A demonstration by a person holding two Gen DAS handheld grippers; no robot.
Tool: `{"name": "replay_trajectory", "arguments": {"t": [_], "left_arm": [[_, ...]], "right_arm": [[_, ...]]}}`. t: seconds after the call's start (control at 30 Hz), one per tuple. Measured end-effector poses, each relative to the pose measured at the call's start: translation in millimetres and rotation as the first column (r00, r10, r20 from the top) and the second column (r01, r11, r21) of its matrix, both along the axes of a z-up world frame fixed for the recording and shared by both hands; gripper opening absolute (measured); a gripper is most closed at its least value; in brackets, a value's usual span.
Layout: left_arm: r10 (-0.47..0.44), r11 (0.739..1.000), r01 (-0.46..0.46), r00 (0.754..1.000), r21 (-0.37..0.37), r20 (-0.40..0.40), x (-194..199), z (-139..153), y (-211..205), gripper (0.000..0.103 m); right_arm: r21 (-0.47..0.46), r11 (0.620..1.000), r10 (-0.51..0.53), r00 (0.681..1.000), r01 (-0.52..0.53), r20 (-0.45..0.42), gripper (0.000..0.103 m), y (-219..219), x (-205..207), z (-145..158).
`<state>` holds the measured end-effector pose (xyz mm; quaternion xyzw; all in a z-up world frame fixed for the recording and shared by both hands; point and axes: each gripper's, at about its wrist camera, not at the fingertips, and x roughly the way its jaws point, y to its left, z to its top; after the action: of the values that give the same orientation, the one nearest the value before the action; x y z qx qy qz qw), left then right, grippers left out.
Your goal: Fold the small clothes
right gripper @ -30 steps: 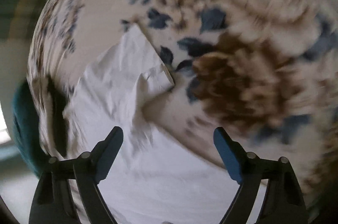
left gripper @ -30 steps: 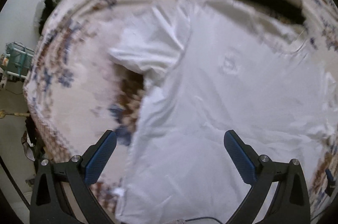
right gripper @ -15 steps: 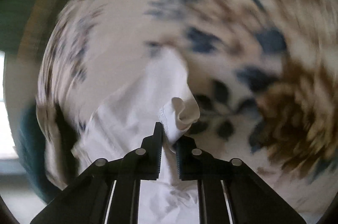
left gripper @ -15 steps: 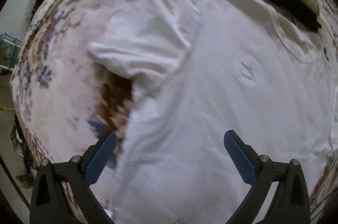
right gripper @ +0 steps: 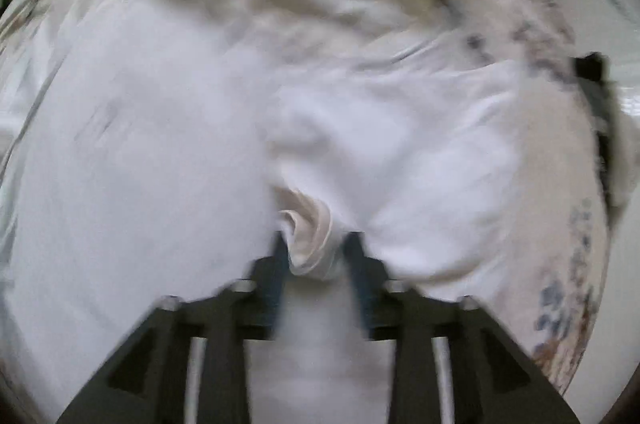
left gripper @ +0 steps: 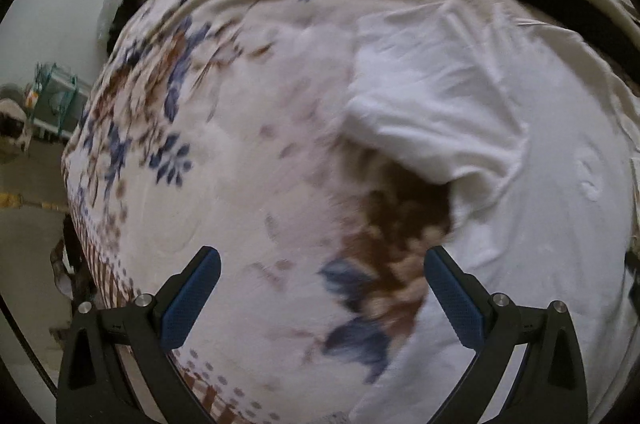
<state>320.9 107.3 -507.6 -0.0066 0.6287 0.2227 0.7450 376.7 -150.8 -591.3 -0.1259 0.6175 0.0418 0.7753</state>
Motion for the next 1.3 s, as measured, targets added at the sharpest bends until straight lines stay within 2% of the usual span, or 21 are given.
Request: {"name": "replay_trajectory", "arguments": {"t": [0.03, 0.1, 0.13, 0.23, 0.3, 0.37, 0.4, 0.5, 0.53, 0.57, 0.6, 0.63, 0.67, 0.77, 0.83, 0.93, 1.0, 1.1, 1.2, 1.23, 1.3], "left_arm": [[0.013, 1.000, -0.013, 1.000, -0.009, 0.000, -2, -2, 5, 0.103], [0.051, 0.997, -0.051, 0.999, -0.052, 0.002, -5, -5, 17, 0.103], [0.071, 0.994, -0.070, 0.997, -0.087, 0.009, -6, -5, 19, 0.103], [0.181, 0.942, -0.167, 0.983, -0.292, 0.020, -1, -16, 43, 0.103], [0.289, 0.834, -0.258, 0.957, -0.487, -0.011, 4, -33, 62, 0.102], [0.379, 0.722, -0.326, 0.924, -0.610, -0.045, 11, -47, 76, 0.095], [0.416, 0.680, -0.342, 0.908, -0.648, -0.043, 15, -51, 81, 0.095], [0.479, 0.609, -0.343, 0.878, -0.715, -0.013, 36, -59, 89, 0.094], [0.484, 0.610, -0.335, 0.875, -0.718, 0.003, 41, -60, 88, 0.081], [0.483, 0.618, -0.325, 0.875, -0.716, 0.020, 49, -60, 85, 0.062], [0.468, 0.632, -0.307, 0.883, -0.711, 0.035, 57, -60, 82, 0.048], [0.445, 0.654, -0.288, 0.894, -0.700, 0.047, 66, -60, 77, 0.016], [0.404, 0.680, -0.254, 0.912, -0.688, 0.063, 75, -59, 71, 0.006], [0.213, 0.814, -0.062, 0.957, -0.578, 0.198, 92, -30, 37, 0.006], [0.027, 0.886, 0.107, 0.960, -0.452, 0.280, 98, -6, 0, 0.006], [-0.222, 0.886, 0.331, 0.917, -0.323, 0.332, 94, 11, -62, 0.006], [-0.363, 0.839, 0.456, 0.875, -0.296, 0.319, 86, 7, -103, 0.006], [-0.493, 0.776, 0.556, 0.829, -0.298, 0.265, 66, -10, -155, 0.010], [-0.518, 0.741, 0.566, 0.824, -0.362, 0.230, 48, -21, -170, 0.014], [-0.511, 0.738, 0.555, 0.831, -0.384, 0.220, 44, -24, -168, 0.023], [-0.499, 0.761, 0.534, 0.845, -0.369, 0.195, 38, -24, -163, 0.051]], "right_arm": [[0.018, 1.000, -0.007, 1.000, 0.007, 0.000, 0.042, 3, -2, 2], [0.078, 0.996, -0.047, 0.999, 0.048, -0.016, 0.057, -1, -6, 9], [0.122, 0.988, -0.093, 0.995, 0.095, -0.025, 0.059, -13, -10, 15], [0.171, 0.963, -0.205, 0.978, 0.209, -0.043, 0.060, -42, -15, 27], [0.178, 0.939, -0.291, 0.956, 0.294, -0.041, 0.062, -66, -13, 31], [0.198, 0.917, -0.345, 0.937, 0.348, -0.049, 0.064, -85, -19, 26], [0.229, 0.898, -0.375, 0.926, 0.377, -0.055, 0.064, -97, -18, 22], [0.268, 0.830, -0.489, 0.869, 0.489, -0.071, 0.064, -133, -11, 12], [0.279, 0.811, -0.517, 0.853, 0.515, -0.072, 0.064, -133, -22, 11], [0.290, 0.786, -0.550, 0.832, 0.546, -0.077, 0.064, -142, -20, 10], [0.303, 0.759, -0.582, 0.809, 0.576, -0.081, 0.064, -150, -19, 10], [0.310, 0.741, -0.603, 0.794, 0.595, -0.082, 0.064, -157, -18, 10], [0.314, 0.727, -0.620, 0.780, 0.611, -0.082, 0.064, -163, -17, 10], [0.346, 0.683, -0.659, 0.747, 0.643, -0.087, 0.064, -183, -18, 11], [0.368, 0.665, -0.670, 0.737, 0.649, -0.089, 0.064, -192, -25, 12], [0.365, 0.662, -0.678, 0.731, 0.655, -0.083, 0.064, -204, -32, 12], [0.363, 0.655, -0.684, 0.724, 0.662, -0.086, 0.064, -207, -38, 11], [0.359, 0.648, -0.691, 0.717, 0.671, -0.093, 0.064, -210, -48, 13], [0.359, 0.652, -0.683, 0.723, 0.668, -0.106, 0.064, -213, -47, 14], [0.357, 0.656, -0.678, 0.727, 0.665, -0.107, 0.064, -214, -47, 17], [0.357, 0.670, -0.666, 0.740, 0.651, -0.100, 0.064, -215, -46, 23]]}}
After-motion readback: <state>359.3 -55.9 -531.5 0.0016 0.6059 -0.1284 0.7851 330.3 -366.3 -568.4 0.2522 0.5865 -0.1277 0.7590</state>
